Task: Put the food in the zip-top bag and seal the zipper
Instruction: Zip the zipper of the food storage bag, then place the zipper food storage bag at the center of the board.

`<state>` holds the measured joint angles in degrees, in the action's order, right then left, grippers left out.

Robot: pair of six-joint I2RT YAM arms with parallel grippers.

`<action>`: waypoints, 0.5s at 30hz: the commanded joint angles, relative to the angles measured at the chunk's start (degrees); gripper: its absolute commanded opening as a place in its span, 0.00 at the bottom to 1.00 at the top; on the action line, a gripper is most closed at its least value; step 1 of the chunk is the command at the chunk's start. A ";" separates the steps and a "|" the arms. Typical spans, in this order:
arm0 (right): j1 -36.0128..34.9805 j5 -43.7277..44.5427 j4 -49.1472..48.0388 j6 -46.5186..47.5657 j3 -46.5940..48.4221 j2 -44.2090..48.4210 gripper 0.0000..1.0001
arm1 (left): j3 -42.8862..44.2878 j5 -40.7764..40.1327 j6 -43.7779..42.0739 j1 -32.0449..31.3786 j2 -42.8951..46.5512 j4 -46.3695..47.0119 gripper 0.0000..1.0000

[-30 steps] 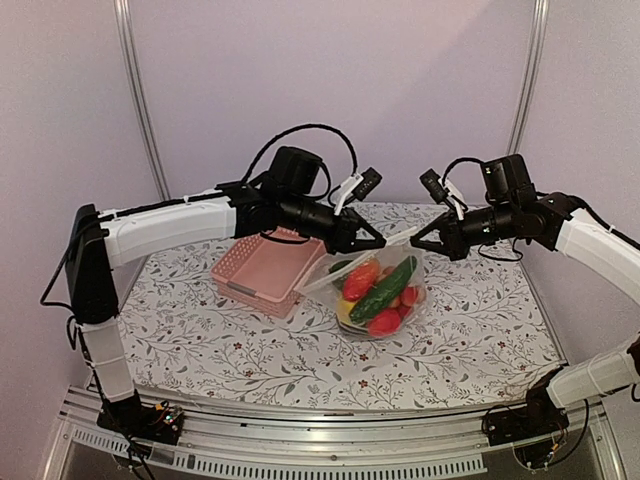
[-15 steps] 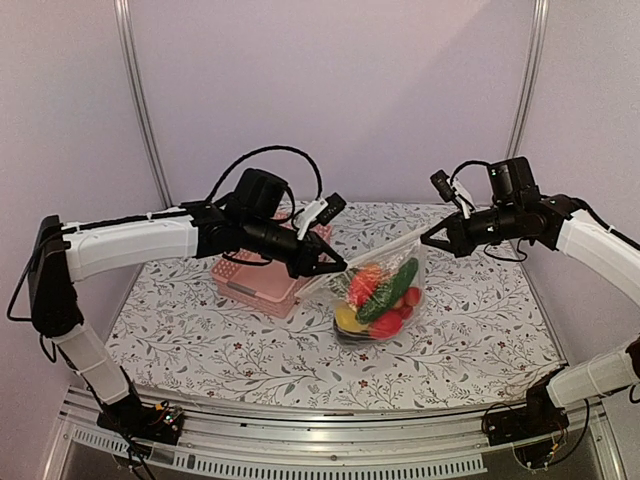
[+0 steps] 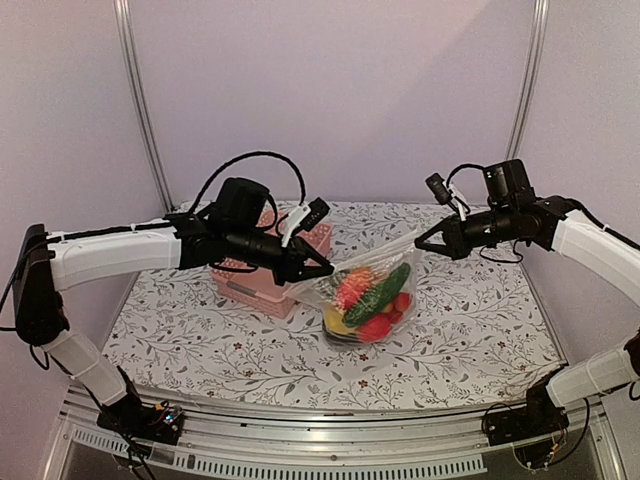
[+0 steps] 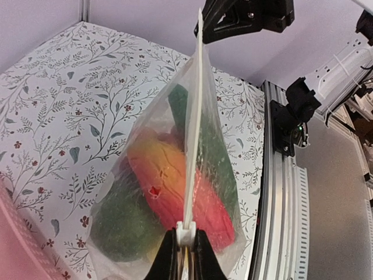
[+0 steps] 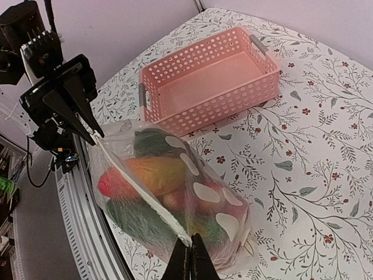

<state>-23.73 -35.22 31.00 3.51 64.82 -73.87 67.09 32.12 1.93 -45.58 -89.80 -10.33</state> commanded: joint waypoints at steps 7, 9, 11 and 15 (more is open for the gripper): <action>3.68 1.14 -2.01 -4.65 7.45 -1.62 0.32 | 5.44 -4.74 2.23 2.98 -2.87 -2.35 0.00; 3.69 3.12 -1.16 -5.79 12.11 -2.79 0.39 | 8.78 -4.99 2.66 2.96 -5.40 0.01 0.00; 3.66 6.66 0.13 -6.67 16.88 -4.47 0.43 | 14.41 -4.75 3.68 2.90 -9.11 1.40 0.00; 3.84 16.86 2.67 -7.96 24.83 -8.15 0.47 | 25.87 -4.30 1.79 2.12 -17.12 2.85 0.00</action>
<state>-19.97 -28.67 30.98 -2.07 83.90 -78.94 83.83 28.21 4.60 -43.24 -101.58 -12.91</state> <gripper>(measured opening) 0.455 0.057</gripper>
